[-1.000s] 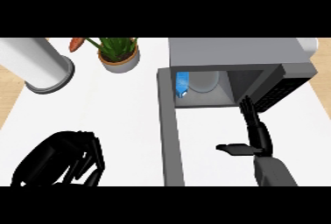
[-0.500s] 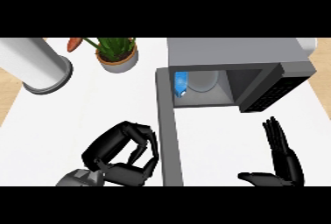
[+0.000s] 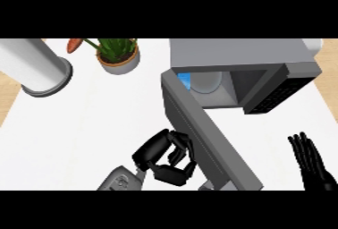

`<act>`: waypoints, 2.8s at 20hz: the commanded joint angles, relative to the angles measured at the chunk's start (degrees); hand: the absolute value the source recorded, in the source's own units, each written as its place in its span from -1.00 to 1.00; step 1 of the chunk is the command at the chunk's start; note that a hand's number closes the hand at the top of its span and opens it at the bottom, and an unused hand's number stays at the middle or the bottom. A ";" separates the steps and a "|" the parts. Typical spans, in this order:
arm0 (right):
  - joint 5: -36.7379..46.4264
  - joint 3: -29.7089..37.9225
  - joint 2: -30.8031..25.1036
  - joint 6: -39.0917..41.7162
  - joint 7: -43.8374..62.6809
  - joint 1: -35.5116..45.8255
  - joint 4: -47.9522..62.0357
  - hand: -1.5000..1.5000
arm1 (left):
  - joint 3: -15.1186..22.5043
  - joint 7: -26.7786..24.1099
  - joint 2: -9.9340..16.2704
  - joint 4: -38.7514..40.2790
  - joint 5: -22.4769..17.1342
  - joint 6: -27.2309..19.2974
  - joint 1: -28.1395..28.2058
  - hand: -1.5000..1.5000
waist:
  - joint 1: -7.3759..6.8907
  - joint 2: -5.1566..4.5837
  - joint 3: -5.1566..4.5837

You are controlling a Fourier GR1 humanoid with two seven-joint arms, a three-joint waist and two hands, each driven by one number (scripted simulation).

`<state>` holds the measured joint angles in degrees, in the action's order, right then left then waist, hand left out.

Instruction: Pick up the milk, place it into the microwave and close the microwave

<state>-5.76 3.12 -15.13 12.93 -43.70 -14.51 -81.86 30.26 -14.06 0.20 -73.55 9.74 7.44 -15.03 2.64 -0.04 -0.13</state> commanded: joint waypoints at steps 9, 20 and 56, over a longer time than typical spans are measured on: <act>-8.75 1.39 -4.61 7.73 8.05 -6.00 -18.87 -1.00 | 18.61 -10.13 -0.18 20.96 -21.41 -22.88 -14.27 1.00 | 2.44 -0.66 -0.08; -13.99 0.32 -7.30 10.16 16.31 -5.00 -28.56 -1.00 | 25.17 -13.94 -0.18 19.43 -36.58 -30.55 -19.80 1.00 | 6.26 -1.45 -0.27; -3.95 14.95 -23.08 4.78 19.37 13.27 -29.85 1.00 | 18.39 -17.98 -0.20 25.89 -64.09 -51.87 -36.09 -1.00 | 12.53 -4.86 -0.05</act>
<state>-10.06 17.69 -37.55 17.87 -24.35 -2.57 -112.57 51.99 -31.96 -0.02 -51.33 -52.06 -43.44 -47.47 14.72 -4.35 -0.23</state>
